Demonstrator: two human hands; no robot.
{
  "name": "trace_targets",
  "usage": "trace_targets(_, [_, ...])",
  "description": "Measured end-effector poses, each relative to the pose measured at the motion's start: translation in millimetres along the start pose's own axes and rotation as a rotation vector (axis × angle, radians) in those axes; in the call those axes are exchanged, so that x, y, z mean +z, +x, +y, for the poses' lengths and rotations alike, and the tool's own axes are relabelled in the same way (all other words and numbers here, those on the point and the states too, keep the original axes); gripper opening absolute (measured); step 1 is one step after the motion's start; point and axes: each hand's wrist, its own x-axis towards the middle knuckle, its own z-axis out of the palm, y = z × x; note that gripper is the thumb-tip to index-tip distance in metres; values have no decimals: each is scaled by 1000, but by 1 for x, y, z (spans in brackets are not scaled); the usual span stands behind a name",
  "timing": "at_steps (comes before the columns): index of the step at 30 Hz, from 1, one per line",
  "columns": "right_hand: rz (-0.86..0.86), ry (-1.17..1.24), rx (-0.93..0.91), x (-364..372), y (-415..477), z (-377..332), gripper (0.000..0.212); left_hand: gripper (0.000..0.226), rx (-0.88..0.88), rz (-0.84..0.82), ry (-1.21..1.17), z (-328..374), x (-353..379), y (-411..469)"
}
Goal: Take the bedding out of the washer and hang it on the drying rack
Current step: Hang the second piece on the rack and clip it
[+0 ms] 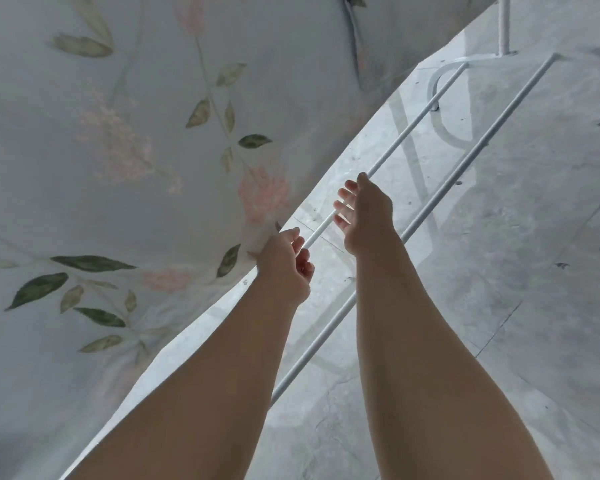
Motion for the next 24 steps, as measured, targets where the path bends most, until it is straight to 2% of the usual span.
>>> trace_targets(3, [46,49,-81,-5,6,-27,31,17,6,-20,22,17,14,-7])
trace_targets(7, [59,53,-82,-12,15,-39,31,31,45,-36,28,39,32,-2])
trace_targets(10, [68,-30,-79,-24,28,-40,42,20,0,-81,-5,31,50,8])
trace_targets(12, [77,-53,-96,-34,39,-45,49,17,-30,-110,-114,18,66,19])
trace_targets(16, [113,-160,-115,-48,48,-63,46,41,-45,-172,-455,24,94,33])
trace_targets(18, [161,-179,-102,-60,48,-67,45,36,-55,-183,-540,26,107,38])
trace_targets(20, [188,-230,-130,-67,52,-69,45,29,-106,-270,-505,28,127,36])
trace_targets(24, [247,-324,-121,-60,64,-78,46,10,-180,-196,-564,27,168,36])
